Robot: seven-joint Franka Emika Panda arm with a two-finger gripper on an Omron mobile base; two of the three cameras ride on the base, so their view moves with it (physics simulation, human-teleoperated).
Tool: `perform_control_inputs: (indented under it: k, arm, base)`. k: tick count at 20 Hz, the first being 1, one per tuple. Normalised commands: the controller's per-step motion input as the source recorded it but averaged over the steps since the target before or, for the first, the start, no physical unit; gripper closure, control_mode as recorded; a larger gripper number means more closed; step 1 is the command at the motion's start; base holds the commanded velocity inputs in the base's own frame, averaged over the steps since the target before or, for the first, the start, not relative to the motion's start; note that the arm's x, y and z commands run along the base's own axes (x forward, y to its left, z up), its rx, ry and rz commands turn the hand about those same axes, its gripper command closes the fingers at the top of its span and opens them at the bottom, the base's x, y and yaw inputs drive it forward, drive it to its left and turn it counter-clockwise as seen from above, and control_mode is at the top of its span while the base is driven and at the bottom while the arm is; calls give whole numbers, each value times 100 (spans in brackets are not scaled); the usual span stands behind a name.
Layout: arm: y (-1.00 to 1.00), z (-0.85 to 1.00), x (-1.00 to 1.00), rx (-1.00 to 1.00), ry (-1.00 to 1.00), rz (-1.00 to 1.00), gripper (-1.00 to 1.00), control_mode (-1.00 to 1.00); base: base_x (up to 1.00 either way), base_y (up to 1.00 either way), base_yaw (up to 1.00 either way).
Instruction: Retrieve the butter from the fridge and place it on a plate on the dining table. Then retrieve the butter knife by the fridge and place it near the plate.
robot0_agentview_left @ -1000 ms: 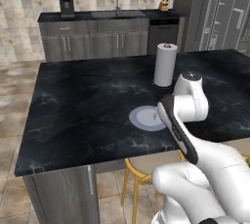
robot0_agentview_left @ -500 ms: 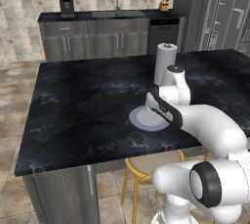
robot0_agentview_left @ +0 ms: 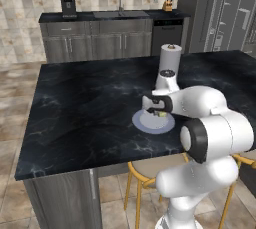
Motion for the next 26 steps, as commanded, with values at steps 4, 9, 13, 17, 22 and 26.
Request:
perform_control_inputs:
  k: [4,9,13,17,22,26]
  arm:
    - [0,-47,31,0,0,0,100,-100]
    - [0,-45,15,0,-1,0,100,-100]
    - [0,-43,12,0,-2,0,100,-100]
    - [-2,-34,12,0,-4,0,100,-100]
    - [-2,-25,12,0,-1,0,100,-100]
    - [0,-16,0,0,0,0,100,-100]
  base:
    - [0,0,0]
    - [0,0,0]
    - [0,0,0]
    - [0,0,0]
    - [0,0,0]
    - [0,0,0]
